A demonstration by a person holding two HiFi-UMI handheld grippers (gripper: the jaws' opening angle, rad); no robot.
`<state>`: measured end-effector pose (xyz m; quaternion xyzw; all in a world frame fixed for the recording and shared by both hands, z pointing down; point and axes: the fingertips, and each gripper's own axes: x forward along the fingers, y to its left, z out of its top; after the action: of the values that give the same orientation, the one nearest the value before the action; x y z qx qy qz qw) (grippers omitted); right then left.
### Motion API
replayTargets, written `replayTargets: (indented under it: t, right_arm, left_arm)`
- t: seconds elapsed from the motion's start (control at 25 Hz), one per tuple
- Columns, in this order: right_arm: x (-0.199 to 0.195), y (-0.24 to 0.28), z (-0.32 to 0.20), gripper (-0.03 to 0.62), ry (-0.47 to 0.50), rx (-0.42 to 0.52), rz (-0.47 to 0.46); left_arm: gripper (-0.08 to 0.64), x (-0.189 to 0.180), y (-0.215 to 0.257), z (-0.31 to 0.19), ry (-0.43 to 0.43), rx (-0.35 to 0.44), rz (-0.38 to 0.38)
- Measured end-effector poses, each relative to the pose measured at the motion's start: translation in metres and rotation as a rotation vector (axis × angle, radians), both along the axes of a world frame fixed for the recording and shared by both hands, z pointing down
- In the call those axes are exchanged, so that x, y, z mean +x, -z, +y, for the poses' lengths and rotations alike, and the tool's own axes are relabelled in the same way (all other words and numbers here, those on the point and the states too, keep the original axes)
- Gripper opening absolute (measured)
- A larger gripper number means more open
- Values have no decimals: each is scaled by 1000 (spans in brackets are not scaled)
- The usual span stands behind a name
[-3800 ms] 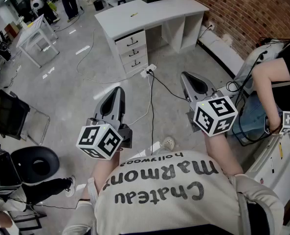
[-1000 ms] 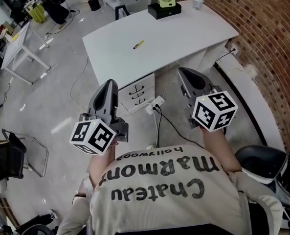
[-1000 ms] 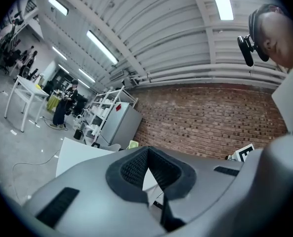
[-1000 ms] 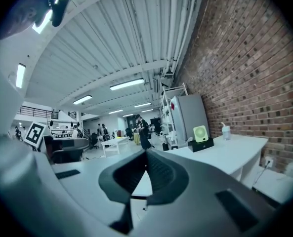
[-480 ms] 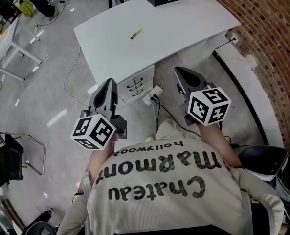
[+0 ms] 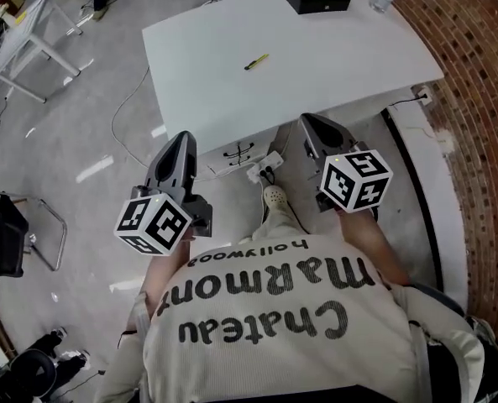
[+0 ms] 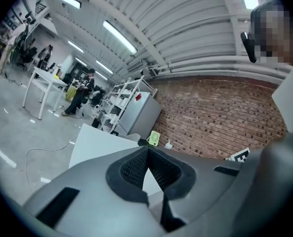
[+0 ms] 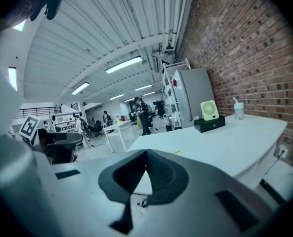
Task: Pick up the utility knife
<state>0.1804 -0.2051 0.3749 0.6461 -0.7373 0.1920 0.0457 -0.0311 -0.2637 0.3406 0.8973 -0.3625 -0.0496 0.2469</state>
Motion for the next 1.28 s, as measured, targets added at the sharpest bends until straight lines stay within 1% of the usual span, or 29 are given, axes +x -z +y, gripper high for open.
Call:
replayTargets:
  t: [0.2, 0.44, 0.56, 0.72, 0.8, 0.96, 1.12, 1.28]
  right_arm:
    - [30, 4, -63, 3, 77, 2, 15]
    - [57, -8, -134, 3, 158, -23, 12]
    - [68, -30, -163, 3, 195, -68, 4]
    - [75, -70, -198, 3, 245, -152, -33]
    - [79, -87, -214, 3, 262, -181, -35]
    - [77, -119, -241, 3, 308, -240, -9]
    - [75, -145, -263, 5, 362, -286, 42]
    - [72, -163, -276, 35, 415, -324, 72]
  left_arm:
    - [0, 13, 5, -43, 96, -1, 8]
    - [0, 20, -1, -85, 219, -31, 8]
    - [0, 22, -3, -98, 273, -35, -10]
    - [0, 13, -4, -106, 370, -54, -48]
    - [0, 10, -6, -113, 408, -66, -64]
    - [0, -2, -10, -121, 478, -87, -86]
    - [0, -13, -13, -125, 541, -101, -105]
    - [0, -23, -16, -124, 595, -108, -109]
